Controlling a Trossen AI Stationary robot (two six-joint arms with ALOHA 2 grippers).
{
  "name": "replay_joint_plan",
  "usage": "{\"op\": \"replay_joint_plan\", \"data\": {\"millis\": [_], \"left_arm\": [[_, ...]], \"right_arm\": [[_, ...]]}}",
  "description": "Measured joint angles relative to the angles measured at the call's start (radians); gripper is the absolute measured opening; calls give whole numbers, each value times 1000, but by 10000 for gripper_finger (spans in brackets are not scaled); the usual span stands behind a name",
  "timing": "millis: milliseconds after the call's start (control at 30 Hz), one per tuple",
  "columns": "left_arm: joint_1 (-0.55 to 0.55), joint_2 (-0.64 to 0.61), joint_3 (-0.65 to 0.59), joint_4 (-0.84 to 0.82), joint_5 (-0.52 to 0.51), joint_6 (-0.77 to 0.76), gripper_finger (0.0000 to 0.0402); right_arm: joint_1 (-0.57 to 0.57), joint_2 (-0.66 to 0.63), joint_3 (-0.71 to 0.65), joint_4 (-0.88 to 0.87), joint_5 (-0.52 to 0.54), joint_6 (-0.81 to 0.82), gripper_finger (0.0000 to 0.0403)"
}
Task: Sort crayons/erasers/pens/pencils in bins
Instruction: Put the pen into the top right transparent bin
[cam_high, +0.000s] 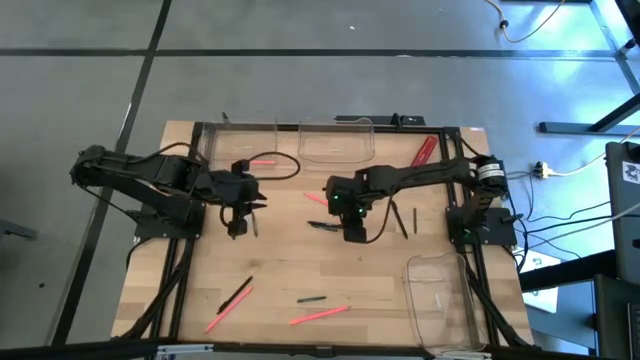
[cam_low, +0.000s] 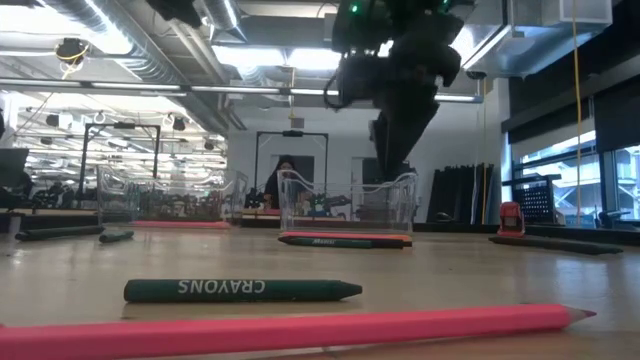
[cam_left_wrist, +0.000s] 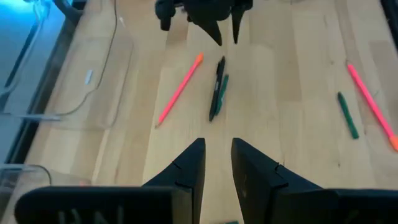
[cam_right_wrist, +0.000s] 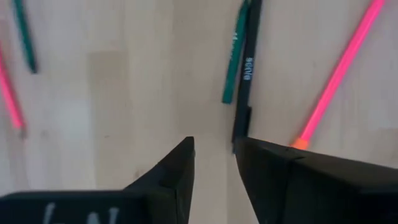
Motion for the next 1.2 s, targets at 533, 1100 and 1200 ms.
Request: {"op": "replay_joint_plan", "data": {"millis": [533,1100,1200], "left_arm": [[0,0,-18,6,0,-46,71],[0,0,-18,8,0,-47,71],[0,0,-18,9,0,-47,71]], "right_arm": [[53,136,-2,96,152,-26,119],[53,147,-2,108,222,-26,119],[53,157,-2,108,222,-25,119]]}}
